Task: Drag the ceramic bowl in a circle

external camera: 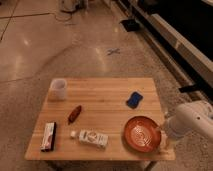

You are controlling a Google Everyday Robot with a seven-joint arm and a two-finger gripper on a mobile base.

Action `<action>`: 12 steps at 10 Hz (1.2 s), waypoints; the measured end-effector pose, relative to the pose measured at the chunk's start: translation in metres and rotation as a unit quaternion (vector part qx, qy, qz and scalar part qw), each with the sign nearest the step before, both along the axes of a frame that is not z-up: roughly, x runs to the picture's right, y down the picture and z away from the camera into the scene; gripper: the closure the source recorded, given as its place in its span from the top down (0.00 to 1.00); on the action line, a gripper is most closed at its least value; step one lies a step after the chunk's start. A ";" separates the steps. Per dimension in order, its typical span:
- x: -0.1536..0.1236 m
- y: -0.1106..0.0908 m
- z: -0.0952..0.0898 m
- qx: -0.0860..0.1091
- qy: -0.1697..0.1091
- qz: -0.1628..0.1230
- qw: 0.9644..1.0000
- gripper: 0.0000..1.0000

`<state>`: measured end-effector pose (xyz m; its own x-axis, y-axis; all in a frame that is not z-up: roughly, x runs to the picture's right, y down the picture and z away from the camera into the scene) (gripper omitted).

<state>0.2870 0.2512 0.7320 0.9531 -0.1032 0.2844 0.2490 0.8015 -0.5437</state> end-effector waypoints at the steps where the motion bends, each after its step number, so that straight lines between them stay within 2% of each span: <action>1: -0.002 0.004 0.003 0.002 -0.006 0.000 1.000 0.65; 6: -0.015 0.026 0.008 -0.008 -0.038 -0.007 0.999 0.63; 10: -0.024 0.040 0.011 -0.021 -0.061 -0.022 0.998 0.22; 12: -0.016 0.035 0.016 -0.020 -0.056 -0.030 0.998 0.02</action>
<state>0.2710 0.2860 0.7484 0.9079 -0.1450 0.3934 0.3562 0.7616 -0.5414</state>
